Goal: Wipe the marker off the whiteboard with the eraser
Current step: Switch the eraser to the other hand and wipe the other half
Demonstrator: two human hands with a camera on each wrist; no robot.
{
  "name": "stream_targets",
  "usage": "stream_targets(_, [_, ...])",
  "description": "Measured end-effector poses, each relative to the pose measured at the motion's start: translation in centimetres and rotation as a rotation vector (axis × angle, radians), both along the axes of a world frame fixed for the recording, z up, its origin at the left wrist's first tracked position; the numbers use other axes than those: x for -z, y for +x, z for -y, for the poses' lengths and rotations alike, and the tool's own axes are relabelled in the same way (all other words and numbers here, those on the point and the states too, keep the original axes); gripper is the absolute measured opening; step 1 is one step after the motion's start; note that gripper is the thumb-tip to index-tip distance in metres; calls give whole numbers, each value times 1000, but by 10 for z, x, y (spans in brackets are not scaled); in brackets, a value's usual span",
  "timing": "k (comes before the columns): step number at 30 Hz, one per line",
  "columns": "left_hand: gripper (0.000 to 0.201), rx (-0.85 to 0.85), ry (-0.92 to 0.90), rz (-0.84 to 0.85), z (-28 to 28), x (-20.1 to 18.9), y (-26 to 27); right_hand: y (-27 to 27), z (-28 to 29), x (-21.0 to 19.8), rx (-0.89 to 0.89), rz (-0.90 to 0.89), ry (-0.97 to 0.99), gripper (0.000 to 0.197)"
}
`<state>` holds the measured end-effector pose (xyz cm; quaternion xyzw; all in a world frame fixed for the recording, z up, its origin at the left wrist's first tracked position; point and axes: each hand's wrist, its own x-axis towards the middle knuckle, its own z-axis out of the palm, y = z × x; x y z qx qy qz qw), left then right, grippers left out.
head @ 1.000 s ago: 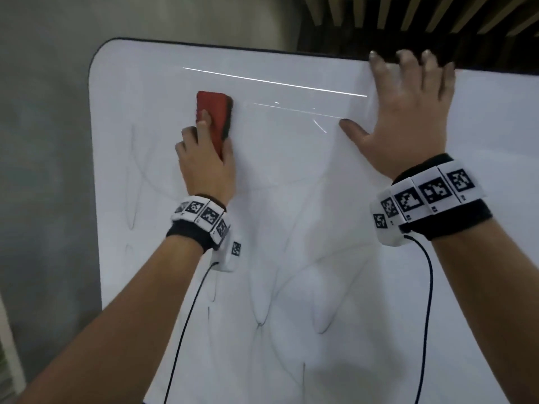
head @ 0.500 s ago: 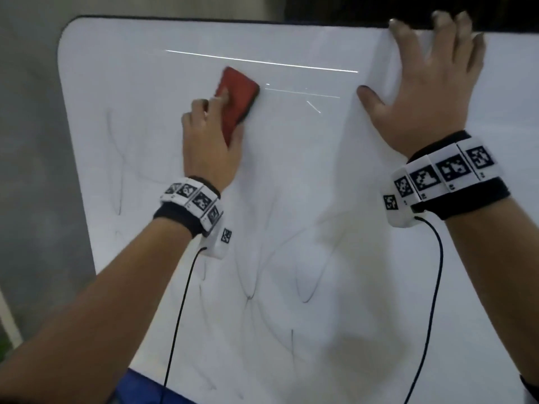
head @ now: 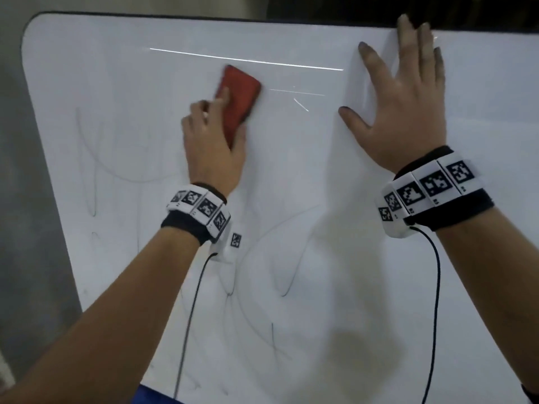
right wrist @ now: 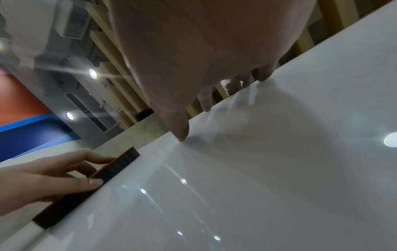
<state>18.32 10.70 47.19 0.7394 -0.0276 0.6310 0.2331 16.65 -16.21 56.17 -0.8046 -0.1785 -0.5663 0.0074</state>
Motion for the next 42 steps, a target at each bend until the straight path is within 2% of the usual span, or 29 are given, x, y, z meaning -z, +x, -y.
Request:
stream_targets(1, [54,5,-107,-8,5,0,1,0,2,3,1,-2,-4,73])
stream_targets(2, [54,8,-135,-11,18,7,-1,0,4,8,5,-6,-8,73])
stream_targets(3, [54,27,-83,-12,36,23,-4,0,5,13,13,-11,-17,73])
stream_targets(6, [55,141,331,-57,97,106,-21,1,11,28,42,-14,-57,73])
stream_targets(7, [54,170,420,-92,104,129,-26,1,14,33,49,-13,-69,73])
stream_targets(8, [53,181,432,-115,100,140,-28,0,17,38,53,-14,-78,72])
stream_targets(10, [51,168,250,-90,75,128,-18,0,23,43,63,-21,-95,73])
stream_targets(12, [53,115,-31,-21,44,93,-8,-1,27,48,80,-30,-110,73])
stream_targets(14, [56,98,-242,-22,28,66,-2,-2,28,53,88,-30,-110,71])
stream_targets(16, [56,86,-266,-46,40,65,-1,-2,27,57,95,-28,-101,70])
stream_targets(18, [54,87,-87,-60,65,90,-11,-2,25,60,98,-32,-91,68])
stream_targets(21, [49,171,368,-160,102,148,-30,-2,24,62,95,-34,-84,68])
stream_targets(23, [45,206,496,-204,97,159,-37,-2,25,63,85,-40,-88,68])
stream_targets(25, [48,193,354,-189,74,139,-31,-1,27,62,75,-46,-87,68])
stream_targets(28, [54,139,-19,-128,34,95,-19,-3,25,64,78,-49,-77,67])
stream_targets(29, [55,131,-89,-117,27,86,-17,-3,24,65,79,-48,-71,67])
stream_targets(31, [56,86,-111,-119,26,83,-12,-3,23,67,81,-43,-62,66])
stream_targets(34, [54,34,35,-163,54,124,-18,-3,20,70,70,-34,-40,67])
stream_targets(37, [48,109,389,-228,98,197,-38,-2,17,74,63,-42,-25,71])
stream_targets(39, [43,161,482,-245,113,231,-48,-3,15,78,64,-46,-22,71])
stream_targets(42, [43,166,513,-220,104,229,-45,-2,15,80,59,-50,-21,72])
